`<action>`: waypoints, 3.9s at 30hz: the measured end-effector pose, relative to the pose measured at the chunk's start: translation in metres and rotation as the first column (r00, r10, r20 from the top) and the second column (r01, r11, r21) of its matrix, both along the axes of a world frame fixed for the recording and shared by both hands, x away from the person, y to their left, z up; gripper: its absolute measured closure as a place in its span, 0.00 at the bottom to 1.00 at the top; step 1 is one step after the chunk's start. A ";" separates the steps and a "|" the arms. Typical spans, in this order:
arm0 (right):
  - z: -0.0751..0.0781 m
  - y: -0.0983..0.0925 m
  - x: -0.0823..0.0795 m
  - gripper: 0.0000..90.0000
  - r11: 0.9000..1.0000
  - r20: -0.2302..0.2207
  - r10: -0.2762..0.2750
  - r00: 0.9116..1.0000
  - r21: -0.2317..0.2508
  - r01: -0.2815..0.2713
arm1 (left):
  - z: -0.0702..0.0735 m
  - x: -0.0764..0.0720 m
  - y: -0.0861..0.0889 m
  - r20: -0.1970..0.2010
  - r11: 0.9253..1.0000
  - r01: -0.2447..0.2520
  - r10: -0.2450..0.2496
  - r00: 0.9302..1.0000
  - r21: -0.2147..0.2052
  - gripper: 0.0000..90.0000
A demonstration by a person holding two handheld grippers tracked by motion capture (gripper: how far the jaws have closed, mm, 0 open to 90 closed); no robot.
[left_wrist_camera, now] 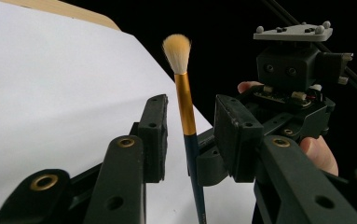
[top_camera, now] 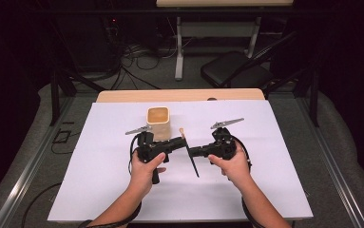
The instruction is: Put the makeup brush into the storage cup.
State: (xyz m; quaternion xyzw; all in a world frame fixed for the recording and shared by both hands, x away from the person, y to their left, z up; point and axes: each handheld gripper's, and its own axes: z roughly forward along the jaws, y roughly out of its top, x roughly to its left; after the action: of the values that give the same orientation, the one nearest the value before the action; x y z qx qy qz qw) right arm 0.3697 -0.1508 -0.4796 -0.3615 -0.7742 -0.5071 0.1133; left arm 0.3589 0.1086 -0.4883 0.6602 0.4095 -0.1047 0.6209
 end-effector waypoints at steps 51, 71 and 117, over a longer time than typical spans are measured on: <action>-0.002 0.005 -0.001 0.92 0.999 -0.012 0.033 0.999 -0.015 -0.033 | -0.005 0.005 -0.005 -0.057 0.999 -0.016 0.014 0.998 -0.038 0.90; -0.003 0.006 -0.001 0.92 0.999 -0.015 0.035 0.999 -0.017 -0.035 | -0.005 0.005 -0.005 -0.070 0.999 -0.013 0.010 0.998 -0.044 0.93; 0.000 0.007 -0.003 0.77 0.999 0.004 0.042 0.999 -0.030 -0.042 | 0.003 0.007 0.001 -0.074 0.999 0.009 -0.012 0.997 -0.039 0.93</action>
State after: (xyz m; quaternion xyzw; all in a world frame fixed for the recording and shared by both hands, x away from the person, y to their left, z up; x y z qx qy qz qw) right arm 0.3665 -0.1436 -0.4800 -0.3456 -0.7894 -0.4937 0.1166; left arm 0.3655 0.1101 -0.4857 0.6458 0.4266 -0.1405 0.6174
